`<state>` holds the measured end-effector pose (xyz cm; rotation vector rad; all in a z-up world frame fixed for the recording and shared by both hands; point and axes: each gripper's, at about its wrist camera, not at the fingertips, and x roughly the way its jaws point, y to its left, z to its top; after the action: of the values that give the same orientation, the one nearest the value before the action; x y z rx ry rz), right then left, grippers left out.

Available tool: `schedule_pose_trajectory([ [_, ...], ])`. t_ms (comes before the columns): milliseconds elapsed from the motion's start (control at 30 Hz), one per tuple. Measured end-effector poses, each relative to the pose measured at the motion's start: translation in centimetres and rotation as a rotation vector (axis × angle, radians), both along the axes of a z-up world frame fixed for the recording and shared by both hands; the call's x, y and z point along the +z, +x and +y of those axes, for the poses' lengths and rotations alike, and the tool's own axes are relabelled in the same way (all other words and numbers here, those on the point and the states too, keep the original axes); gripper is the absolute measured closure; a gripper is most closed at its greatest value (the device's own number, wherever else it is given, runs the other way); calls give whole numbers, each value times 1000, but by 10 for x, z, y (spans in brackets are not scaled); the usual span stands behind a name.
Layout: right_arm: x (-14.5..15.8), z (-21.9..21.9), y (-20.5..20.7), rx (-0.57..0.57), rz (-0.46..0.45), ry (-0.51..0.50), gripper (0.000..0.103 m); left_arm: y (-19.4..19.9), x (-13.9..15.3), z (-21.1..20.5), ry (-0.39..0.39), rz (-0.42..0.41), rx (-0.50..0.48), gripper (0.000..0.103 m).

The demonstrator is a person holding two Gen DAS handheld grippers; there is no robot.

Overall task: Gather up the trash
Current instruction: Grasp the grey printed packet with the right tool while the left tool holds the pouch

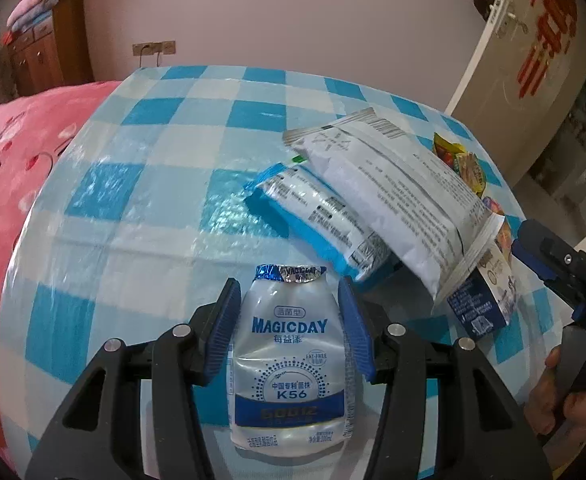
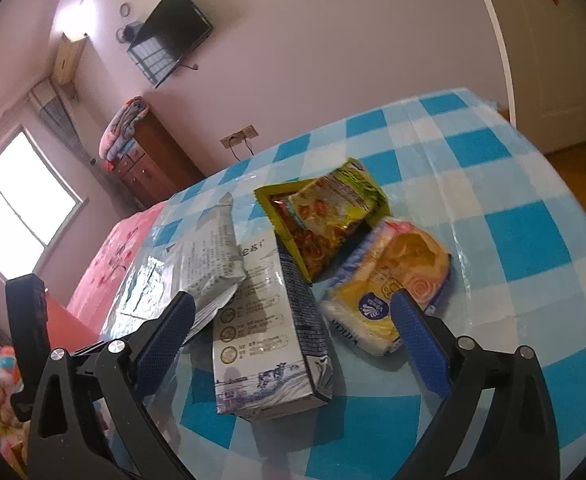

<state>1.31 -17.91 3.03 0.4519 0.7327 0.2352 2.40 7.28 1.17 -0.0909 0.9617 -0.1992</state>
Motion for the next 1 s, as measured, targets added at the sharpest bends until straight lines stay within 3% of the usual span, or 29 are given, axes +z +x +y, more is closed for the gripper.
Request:
schedule_pose_trajectory([
  [500,24,69,3,150,-68,-168,6,-27,2,37,-35,-15,76,51],
  [833,28,112,44,231,20,-317,6,-34,7,49,-46,-37,66,51],
  [1000,25,132,55,259,13,-427,6,-38,7,56,-62,-39,68,51],
])
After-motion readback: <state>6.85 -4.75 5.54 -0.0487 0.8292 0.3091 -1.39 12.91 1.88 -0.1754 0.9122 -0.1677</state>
